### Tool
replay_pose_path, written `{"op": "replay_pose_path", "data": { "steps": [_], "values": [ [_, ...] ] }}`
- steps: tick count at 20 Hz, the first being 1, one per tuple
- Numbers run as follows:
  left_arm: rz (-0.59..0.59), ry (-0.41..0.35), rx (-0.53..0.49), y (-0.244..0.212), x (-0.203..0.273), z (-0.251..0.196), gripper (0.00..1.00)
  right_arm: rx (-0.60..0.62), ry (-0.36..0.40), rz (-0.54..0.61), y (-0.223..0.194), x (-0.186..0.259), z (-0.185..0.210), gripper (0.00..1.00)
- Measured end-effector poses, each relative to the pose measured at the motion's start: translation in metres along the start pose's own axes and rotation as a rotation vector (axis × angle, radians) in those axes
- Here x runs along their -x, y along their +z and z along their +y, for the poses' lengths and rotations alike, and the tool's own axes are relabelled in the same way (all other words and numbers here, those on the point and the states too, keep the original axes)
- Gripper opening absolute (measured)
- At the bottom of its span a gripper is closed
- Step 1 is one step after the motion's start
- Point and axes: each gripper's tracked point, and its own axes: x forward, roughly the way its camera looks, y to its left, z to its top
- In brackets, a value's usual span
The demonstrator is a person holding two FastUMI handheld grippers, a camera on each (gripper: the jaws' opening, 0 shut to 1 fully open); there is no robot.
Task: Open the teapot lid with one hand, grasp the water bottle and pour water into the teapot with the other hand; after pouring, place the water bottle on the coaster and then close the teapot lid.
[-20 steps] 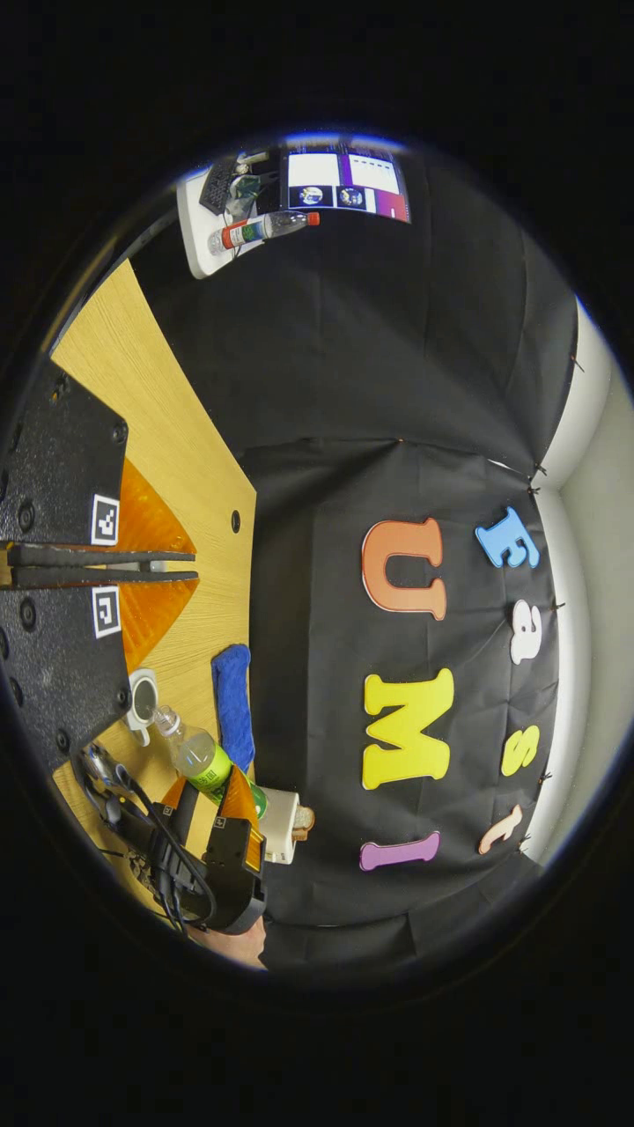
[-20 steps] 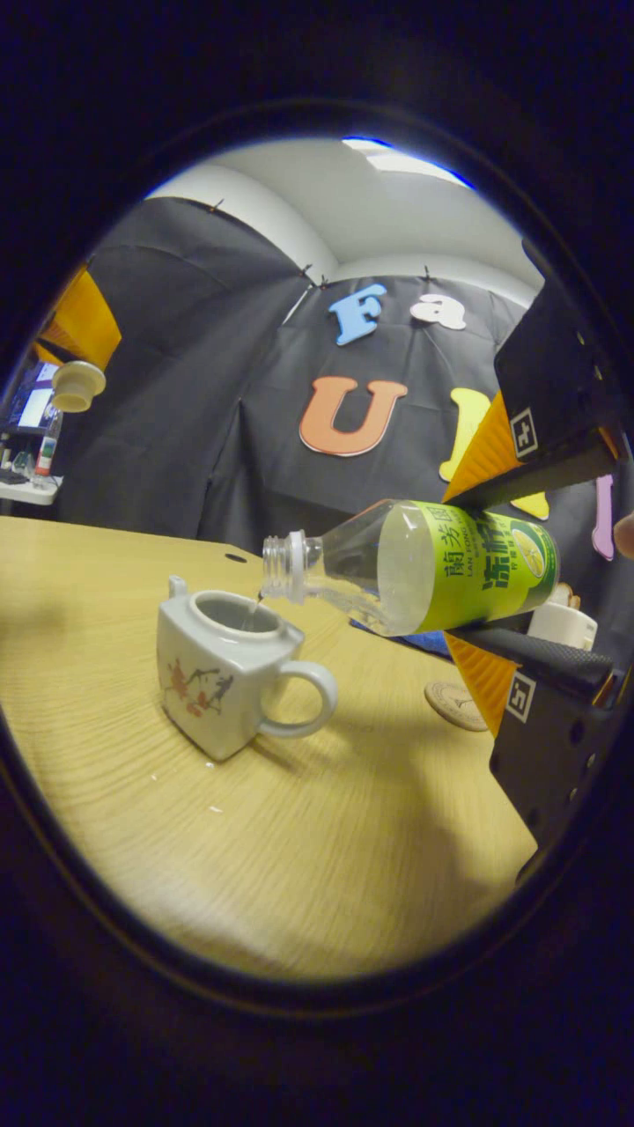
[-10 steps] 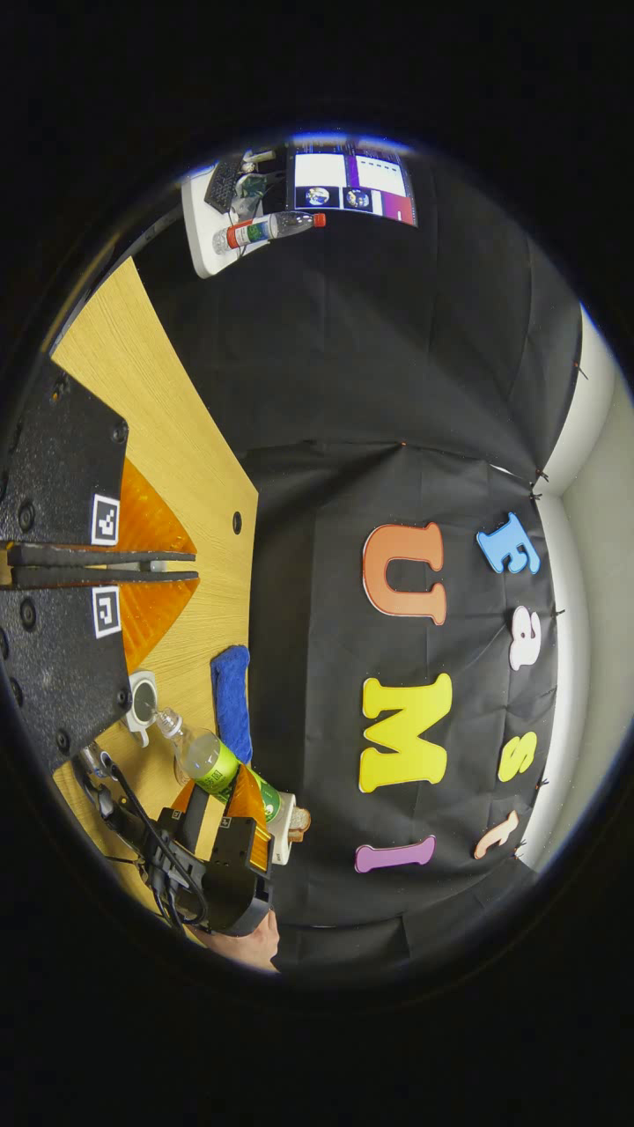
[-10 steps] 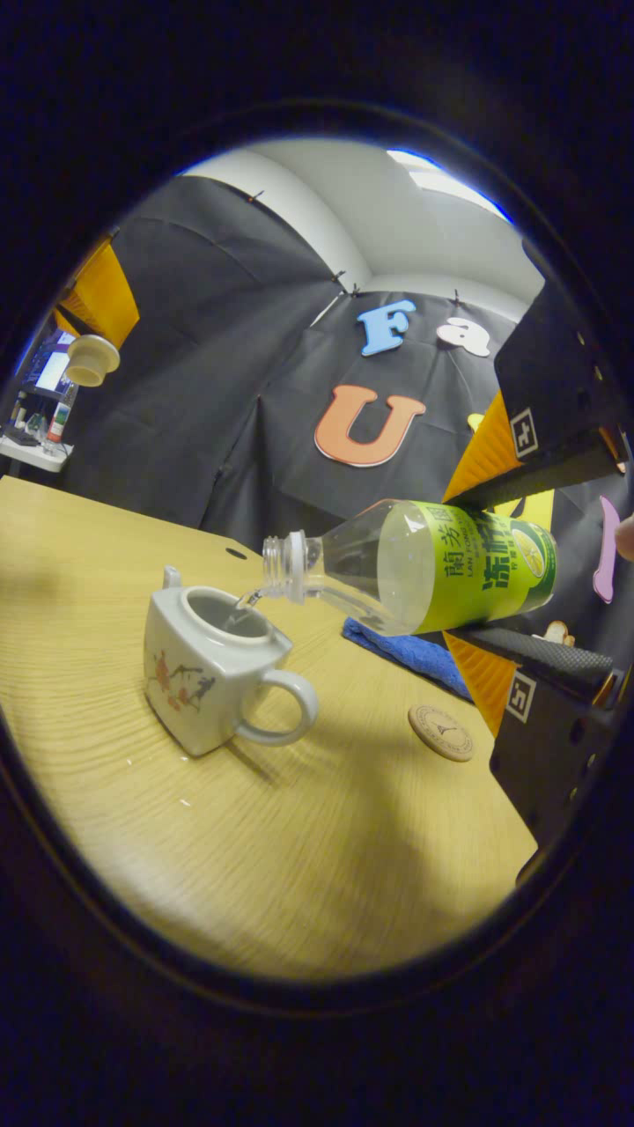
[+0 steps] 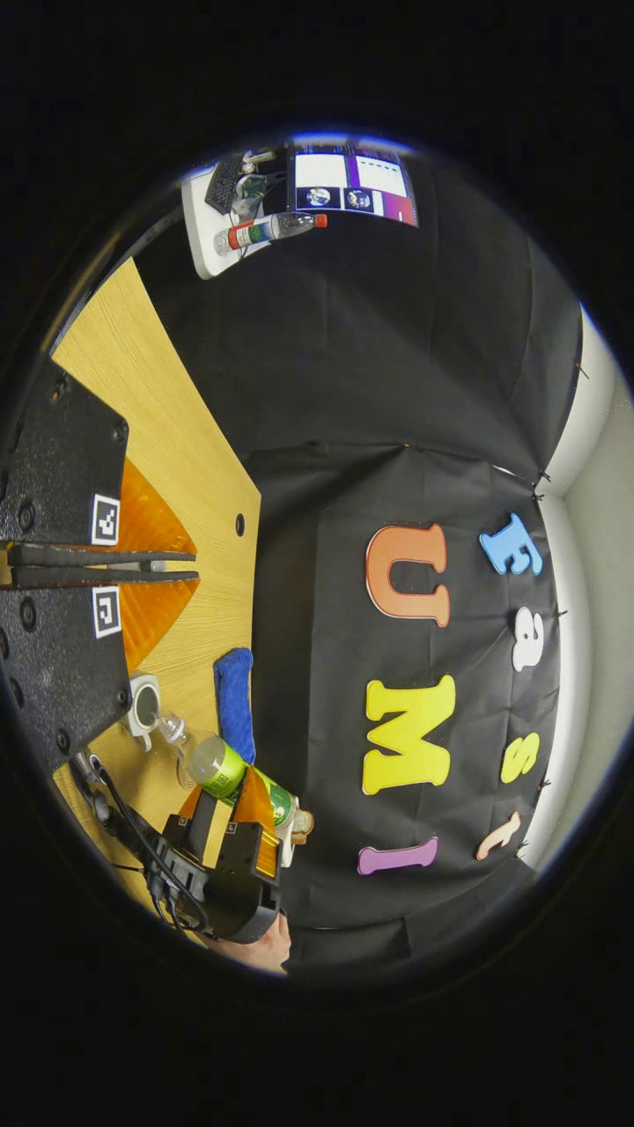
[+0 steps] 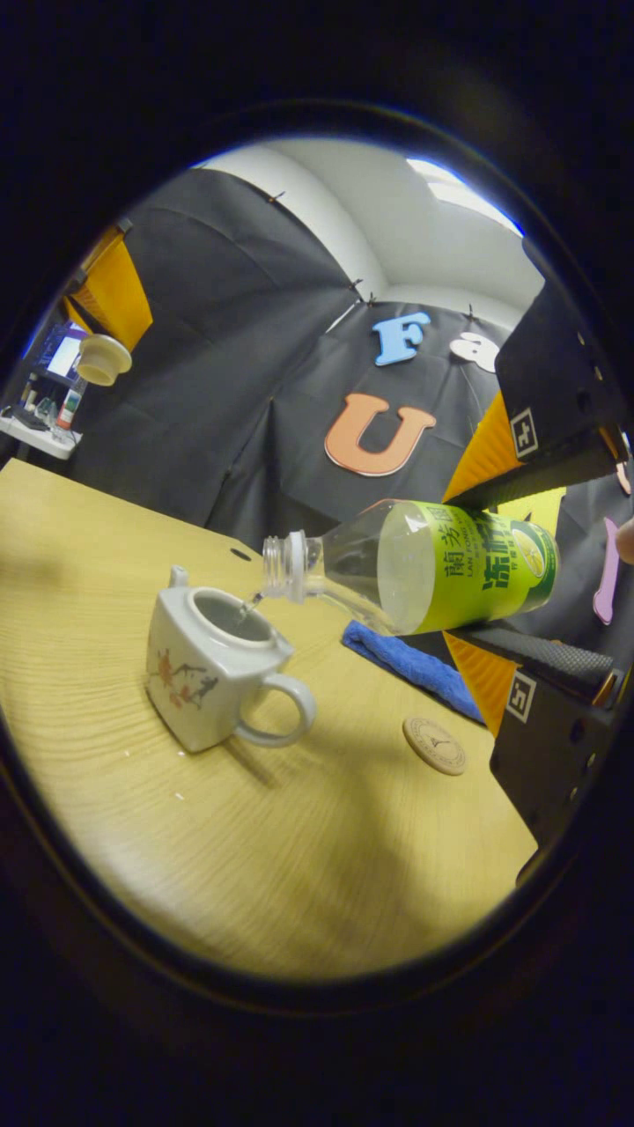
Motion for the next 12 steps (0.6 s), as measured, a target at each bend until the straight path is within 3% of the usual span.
{"op": "replay_pose_path", "data": {
  "steps": [12],
  "values": [
    [-0.005, 0.001, -0.002, 0.0022, 0.001, 0.0015, 0.03, 0.03, -0.005, -0.008, 0.0024, 0.0007, -0.0013, 0.72]
  ]
}}
